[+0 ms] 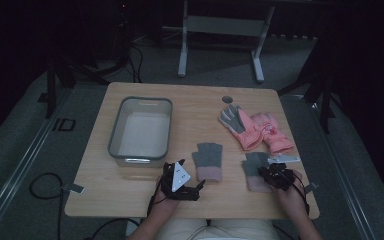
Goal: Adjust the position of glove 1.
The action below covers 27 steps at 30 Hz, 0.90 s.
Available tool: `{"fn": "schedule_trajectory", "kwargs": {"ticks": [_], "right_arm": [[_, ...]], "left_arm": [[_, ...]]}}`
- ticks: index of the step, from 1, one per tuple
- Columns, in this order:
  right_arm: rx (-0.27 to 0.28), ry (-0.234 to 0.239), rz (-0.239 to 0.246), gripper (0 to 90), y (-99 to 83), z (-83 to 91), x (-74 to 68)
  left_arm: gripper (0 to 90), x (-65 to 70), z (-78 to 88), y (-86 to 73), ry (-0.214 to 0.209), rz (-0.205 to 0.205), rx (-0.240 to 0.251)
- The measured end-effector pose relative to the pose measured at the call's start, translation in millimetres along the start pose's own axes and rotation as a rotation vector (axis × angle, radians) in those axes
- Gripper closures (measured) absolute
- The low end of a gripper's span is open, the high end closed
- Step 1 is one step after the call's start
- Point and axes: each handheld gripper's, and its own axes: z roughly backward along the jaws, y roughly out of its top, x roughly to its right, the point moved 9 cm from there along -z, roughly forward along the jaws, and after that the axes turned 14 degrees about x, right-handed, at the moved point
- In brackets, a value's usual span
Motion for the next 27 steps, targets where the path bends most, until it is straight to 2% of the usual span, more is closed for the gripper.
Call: {"fn": "schedule_trajectory", "kwargs": {"ticks": [6, 9, 14, 18, 19, 20, 25, 26, 27], "right_arm": [[0.010, 0.011, -0.049, 84.6, 4.0, 4.6, -3.1], [0.040, 0.019, -0.060, 84.6, 16.6, 11.7, -7.7], [0.099, 0.029, -0.087, 84.6, 42.5, 23.3, -11.0], [0.139, 0.030, -0.083, 84.6, 64.8, 29.0, -13.6], [0.139, 0.030, -0.083, 84.6, 64.8, 29.0, -13.6], [0.157, 0.031, -0.081, 84.6, 76.9, 29.7, -16.3], [0.196, 0.049, -0.073, 84.6, 106.7, 26.0, -27.8], [0.196, 0.049, -0.073, 84.6, 106.7, 26.0, -27.8], [0.211, 0.057, -0.071, 84.6, 116.9, 23.2, -33.9]], "left_arm": [[3.0, -0.5, -0.5, -0.6, 0.002, 0.002, -0.008], [2.2, -1.6, -0.4, -0.4, 0.012, 0.007, -0.006], [1.2, -1.8, -0.1, -0.1, 0.019, 0.007, -0.002], [0.6, -2.0, 0.3, 0.2, 0.016, 0.009, 0.004], [0.6, -2.0, 0.3, 0.2, 0.016, 0.009, 0.004], [0.6, -2.4, 0.7, 0.4, 0.016, 0.013, 0.007], [0.0, -3.5, 0.8, 0.8, 0.015, 0.034, 0.013], [0.0, -3.5, 0.8, 0.8, 0.015, 0.034, 0.013], [0.0, -3.2, 0.7, 0.9, 0.008, 0.037, 0.013]]}}
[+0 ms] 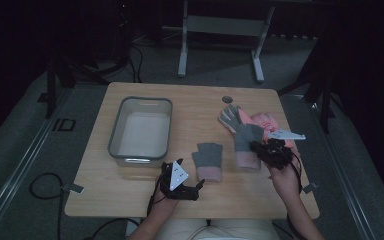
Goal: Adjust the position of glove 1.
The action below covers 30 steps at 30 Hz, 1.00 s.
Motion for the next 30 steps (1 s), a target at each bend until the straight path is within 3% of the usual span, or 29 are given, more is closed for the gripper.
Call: {"fn": "schedule_trajectory", "kwargs": {"ticks": [7, 8, 19, 25, 26, 30], "right_arm": [[0.005, 0.032, -0.005, 84.6, 11.1, -19.0, -23.8], [0.001, 0.044, -0.006, 84.6, 11.5, -26.2, -32.8], [-0.040, 0.107, 0.013, 84.6, -1.1, -62.8, -81.7], [-0.081, 0.110, 0.014, 84.5, -19.1, -75.0, -88.4], [-0.097, 0.114, -0.014, 84.5, -26.6, -77.5, -88.2], [-0.122, 0.124, -0.036, 84.4, -38.9, -80.8, -91.0]], "left_arm": [[0.0, 1.3, -0.3, -0.3, -0.002, -0.012, -0.004], [0.0, 2.0, -0.7, -0.9, -0.003, -0.019, -0.014], [0.0, 2.8, 0.0, -0.9, -0.023, -0.016, -0.013], [0.0, 3.1, 0.1, -0.9, -0.031, -0.010, -0.012], [0.0, 3.4, 0.1, -1.1, -0.041, -0.003, -0.016], [0.0, 4.3, -0.2, -1.5, -0.051, 0.000, -0.020]]}}
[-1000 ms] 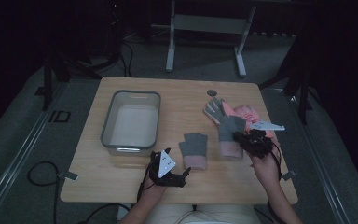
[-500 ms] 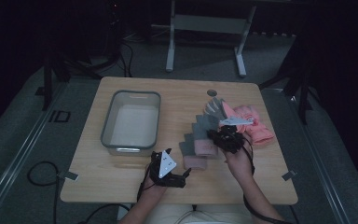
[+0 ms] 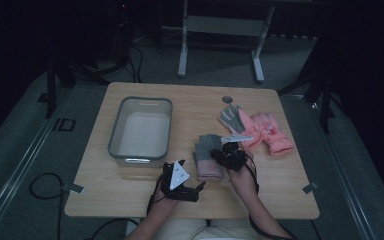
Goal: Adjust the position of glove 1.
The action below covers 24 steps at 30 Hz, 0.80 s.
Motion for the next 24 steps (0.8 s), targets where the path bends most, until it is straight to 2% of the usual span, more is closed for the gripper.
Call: {"fn": "schedule_trajectory", "kwargs": {"ticks": [1, 7, 11, 15, 20, 21, 24], "right_arm": [[-0.007, -0.007, 0.011, 84.4, -2.7, -1.2, 0.6], [-0.050, 0.011, -0.003, 84.3, -16.9, -8.4, -0.2], [-0.068, 0.005, 0.000, 83.7, -21.4, -11.7, 2.1], [-0.090, 0.009, 0.000, 81.9, -28.3, -16.7, 3.8], [-0.101, 0.020, 0.007, 78.4, -31.4, -19.3, 4.7], [-0.103, 0.022, 0.010, 77.8, -31.8, -19.5, 4.8], [-0.112, 0.036, 0.002, 77.6, -32.5, -18.5, 4.3]], "left_arm": [[0.0, 0.3, 0.1, -0.1, -0.001, -0.002, -0.002], [0.0, 1.3, -0.1, -0.1, -0.004, -0.009, -0.001], [0.0, 1.4, -0.3, -0.3, -0.006, -0.011, -0.005], [0.0, 3.2, -0.9, -1.0, -0.028, -0.016, -0.016], [0.0, 2.0, -1.9, -1.7, -0.012, -0.011, -0.026], [0.0, 0.9, -2.0, -1.5, 0.008, -0.013, -0.023], [0.0, 0.4, -1.2, -0.6, 0.012, -0.017, -0.013]]}}
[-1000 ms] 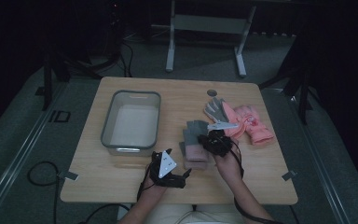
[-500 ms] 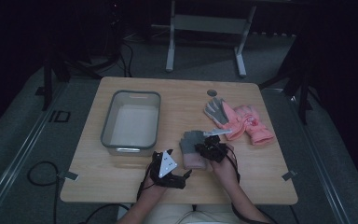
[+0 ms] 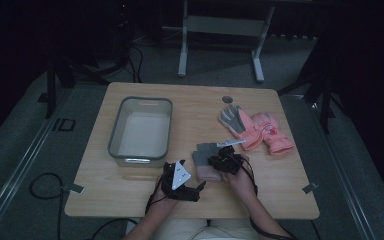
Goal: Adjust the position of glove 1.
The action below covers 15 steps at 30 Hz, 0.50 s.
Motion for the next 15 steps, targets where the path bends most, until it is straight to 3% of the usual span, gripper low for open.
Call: {"fn": "schedule_trajectory", "kwargs": {"ticks": [4, 8, 13, 14, 15], "right_arm": [[-0.010, 0.056, 0.010, 76.7, -1.0, 1.7, -4.8], [0.015, 0.051, 0.022, 72.4, 8.0, 11.1, -1.5], [0.061, 0.025, 0.033, 68.9, 25.7, 28.0, 9.4], [0.078, 0.009, 0.036, 68.1, 33.7, 33.7, 17.6], [0.081, 0.003, 0.035, 67.2, 36.8, 35.3, 21.2]], "left_arm": [[0.0, 4.4, -0.3, 0.9, -0.037, -0.027, 0.012], [0.0, 11.6, -1.2, 7.0, -0.072, -0.067, 0.007], [4.0, 14.3, -3.5, 20.7, -0.080, -0.022, 0.031], [4.0, 20.3, -5.4, 25.6, -0.138, 0.014, 0.014], [4.7, 21.0, -7.7, 25.5, -0.121, -0.015, -0.020]]}}
